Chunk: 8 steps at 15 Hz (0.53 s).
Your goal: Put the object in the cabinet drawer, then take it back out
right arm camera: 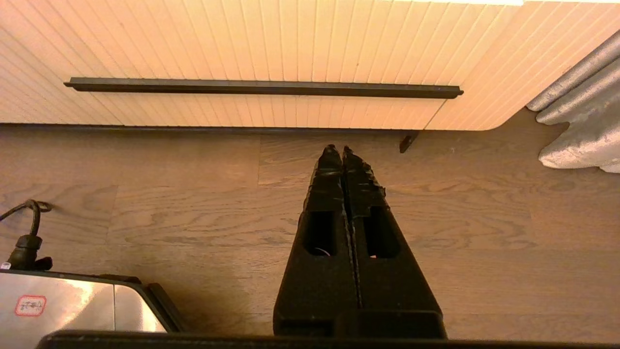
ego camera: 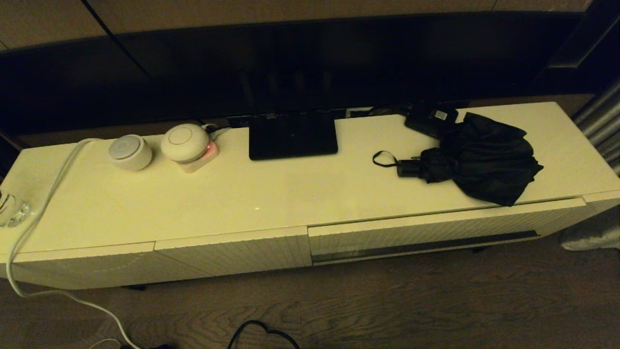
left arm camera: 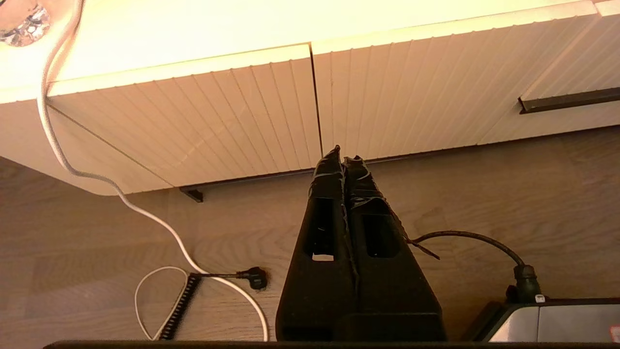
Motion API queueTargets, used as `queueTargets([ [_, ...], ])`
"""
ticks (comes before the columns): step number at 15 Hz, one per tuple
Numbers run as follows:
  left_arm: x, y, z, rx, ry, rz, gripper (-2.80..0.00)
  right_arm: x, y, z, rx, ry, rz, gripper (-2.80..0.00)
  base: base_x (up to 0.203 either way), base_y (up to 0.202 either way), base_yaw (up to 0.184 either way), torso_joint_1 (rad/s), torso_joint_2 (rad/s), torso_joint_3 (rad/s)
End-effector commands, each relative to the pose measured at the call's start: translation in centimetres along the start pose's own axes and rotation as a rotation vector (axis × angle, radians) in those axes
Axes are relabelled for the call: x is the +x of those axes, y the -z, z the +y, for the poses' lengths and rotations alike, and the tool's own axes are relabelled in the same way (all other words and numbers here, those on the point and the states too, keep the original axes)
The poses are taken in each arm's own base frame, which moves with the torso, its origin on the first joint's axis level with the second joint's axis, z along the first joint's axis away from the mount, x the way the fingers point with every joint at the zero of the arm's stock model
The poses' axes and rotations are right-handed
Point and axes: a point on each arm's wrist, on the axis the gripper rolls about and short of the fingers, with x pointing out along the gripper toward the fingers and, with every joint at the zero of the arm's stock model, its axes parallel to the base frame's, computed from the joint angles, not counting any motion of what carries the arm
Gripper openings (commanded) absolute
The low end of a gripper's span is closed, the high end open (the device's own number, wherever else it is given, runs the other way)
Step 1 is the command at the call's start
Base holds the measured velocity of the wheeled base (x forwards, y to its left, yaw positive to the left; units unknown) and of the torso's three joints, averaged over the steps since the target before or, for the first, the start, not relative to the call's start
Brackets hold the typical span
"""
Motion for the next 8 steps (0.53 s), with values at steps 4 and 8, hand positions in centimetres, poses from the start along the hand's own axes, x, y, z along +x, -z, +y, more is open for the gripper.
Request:
queueTargets([
  [4, 0.02, 0.09, -0.01, 0.0, 0.0, 0.003, -2.8, 0.01, -0.01, -0.01, 0.025, 0.001, 0.001, -2.8, 0.0, 0.0, 0.0, 0.0, 0.0, 0.0],
  [8, 0.02, 0.09, -0.01, 0.0, 0.0, 0.003, -2.8, 0.01, -0.03, -0.01, 0.032, 0.0, -0.001, -2.8, 0.0, 0.0, 0.0, 0.0, 0.0, 0.0],
])
